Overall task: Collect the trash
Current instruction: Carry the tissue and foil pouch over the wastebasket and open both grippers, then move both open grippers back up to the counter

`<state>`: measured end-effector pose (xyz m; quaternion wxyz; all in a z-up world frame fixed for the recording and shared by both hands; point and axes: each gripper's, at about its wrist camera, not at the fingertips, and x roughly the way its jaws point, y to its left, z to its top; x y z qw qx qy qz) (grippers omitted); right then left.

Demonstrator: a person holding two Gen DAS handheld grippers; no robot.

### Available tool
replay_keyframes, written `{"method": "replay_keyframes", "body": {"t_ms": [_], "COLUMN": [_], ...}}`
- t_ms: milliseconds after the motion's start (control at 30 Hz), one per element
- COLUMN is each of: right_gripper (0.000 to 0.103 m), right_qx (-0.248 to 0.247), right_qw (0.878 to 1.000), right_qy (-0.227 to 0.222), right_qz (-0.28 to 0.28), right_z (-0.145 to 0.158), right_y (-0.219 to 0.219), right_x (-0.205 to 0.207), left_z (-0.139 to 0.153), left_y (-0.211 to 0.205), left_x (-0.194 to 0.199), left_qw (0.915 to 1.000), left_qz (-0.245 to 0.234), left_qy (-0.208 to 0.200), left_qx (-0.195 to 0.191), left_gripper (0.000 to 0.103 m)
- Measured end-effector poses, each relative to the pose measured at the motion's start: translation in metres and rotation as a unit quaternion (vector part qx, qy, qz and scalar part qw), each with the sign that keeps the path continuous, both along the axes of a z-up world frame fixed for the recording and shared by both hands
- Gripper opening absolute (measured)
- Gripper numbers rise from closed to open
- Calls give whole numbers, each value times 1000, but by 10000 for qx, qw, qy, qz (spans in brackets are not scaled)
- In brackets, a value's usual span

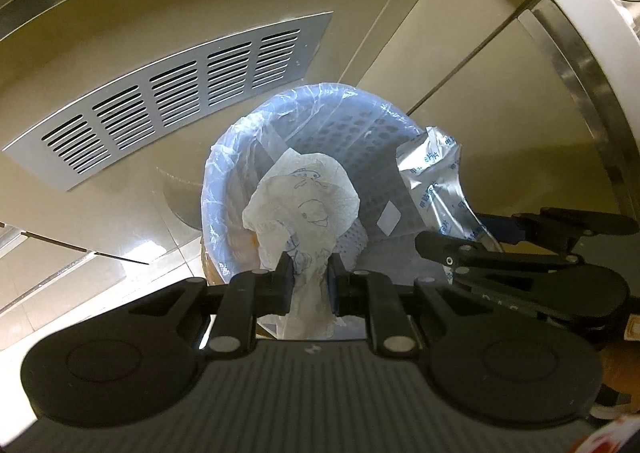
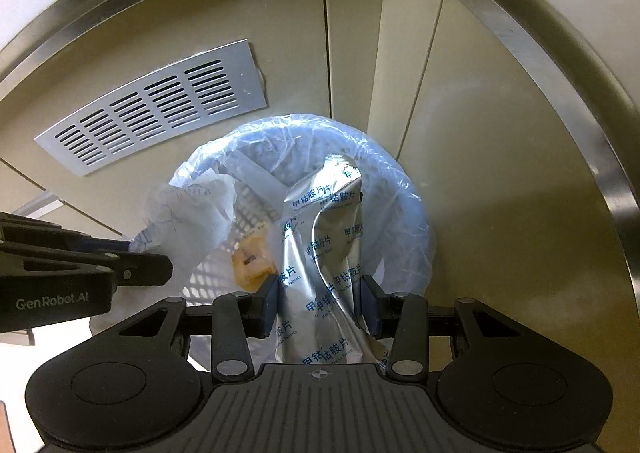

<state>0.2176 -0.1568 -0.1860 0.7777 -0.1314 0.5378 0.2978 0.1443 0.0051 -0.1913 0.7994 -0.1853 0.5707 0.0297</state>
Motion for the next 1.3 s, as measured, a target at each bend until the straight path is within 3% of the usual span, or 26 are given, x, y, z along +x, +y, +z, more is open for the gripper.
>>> {"method": "replay_keyframes", "body": {"t_ms": [133, 200, 233, 267, 833, 900, 933, 967, 1300], "right_gripper": [43, 43, 43, 43, 43, 52, 66, 71, 71], "right_qx": [-13, -28, -28, -29, 221, 330, 340, 360, 304], "right_qw": [10000, 10000, 10000, 10000, 9997, 9994, 9993, 9992, 9995], "right_qy": [7, 8, 7, 8, -30, -68, -121, -152, -65], "right_qz": [-21, -23, -29, -38, -88, -88, -94, -108, -68], "right_z": [2, 2, 2, 2, 6, 7, 7, 8, 10], "right_y": [0, 0, 0, 0, -2, -1, -1, -2, -3], "right_x": [0, 0, 0, 0, 0, 1, 1, 1, -5], "left_z": [3, 3, 3, 4, 10, 12, 12, 13, 17], "left_y": [0, 2, 3, 4, 21, 23, 24, 24, 24], "left_x": [1, 1, 0, -1, -20, -22, -23, -24, -30], "left_qw": [10000, 9999, 9998, 9998, 9990, 9989, 9988, 9988, 9986], "left_qz": [34, 111, 155, 187, 425, 442, 453, 462, 479], "left_qy": [-69, -99, -107, -118, -145, -157, -160, -161, -206], "left_qx": [22, 31, 21, 2, 69, 84, 86, 89, 111], "left_gripper": [18, 29, 41, 43, 43, 43, 43, 43, 43]}}
